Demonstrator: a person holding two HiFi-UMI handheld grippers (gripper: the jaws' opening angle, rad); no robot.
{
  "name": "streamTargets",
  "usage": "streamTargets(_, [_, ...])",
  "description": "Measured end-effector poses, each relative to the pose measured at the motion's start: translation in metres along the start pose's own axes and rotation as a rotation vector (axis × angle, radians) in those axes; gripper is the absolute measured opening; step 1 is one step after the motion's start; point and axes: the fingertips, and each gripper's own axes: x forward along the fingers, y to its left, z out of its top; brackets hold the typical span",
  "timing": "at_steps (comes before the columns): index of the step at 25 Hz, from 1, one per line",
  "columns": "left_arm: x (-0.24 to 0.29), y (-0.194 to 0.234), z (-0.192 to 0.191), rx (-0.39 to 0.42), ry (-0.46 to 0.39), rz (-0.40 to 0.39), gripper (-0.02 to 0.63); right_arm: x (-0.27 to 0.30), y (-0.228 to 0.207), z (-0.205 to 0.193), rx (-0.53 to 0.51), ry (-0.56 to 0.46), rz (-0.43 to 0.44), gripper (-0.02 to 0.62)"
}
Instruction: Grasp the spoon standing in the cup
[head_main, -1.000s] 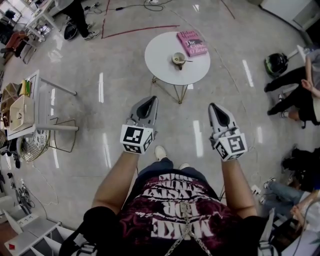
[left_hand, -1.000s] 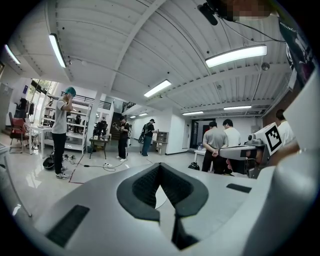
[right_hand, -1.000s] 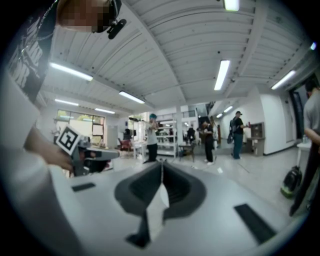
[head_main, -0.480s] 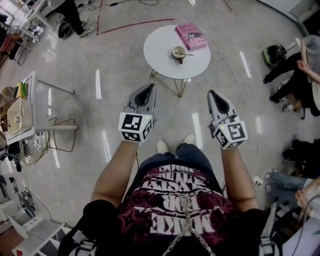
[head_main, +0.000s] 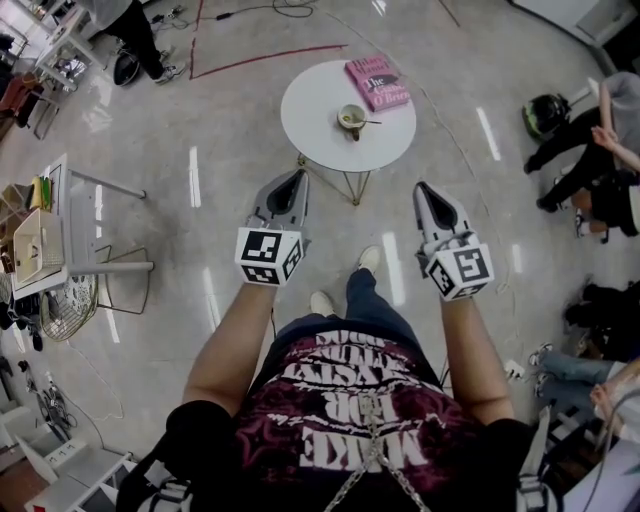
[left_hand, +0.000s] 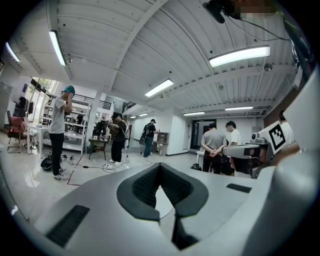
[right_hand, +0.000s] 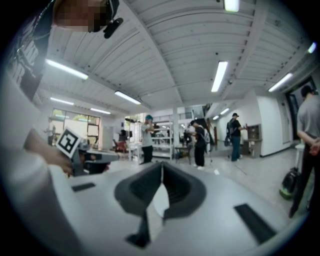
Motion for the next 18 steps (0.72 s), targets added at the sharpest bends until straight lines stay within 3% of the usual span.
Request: streamTargets(18, [0.076,0.017,-0.005,-0.017,0.037,0.030,0.025,0.057,-0.059,-0.007,0.023,0.029,0.041,0.034])
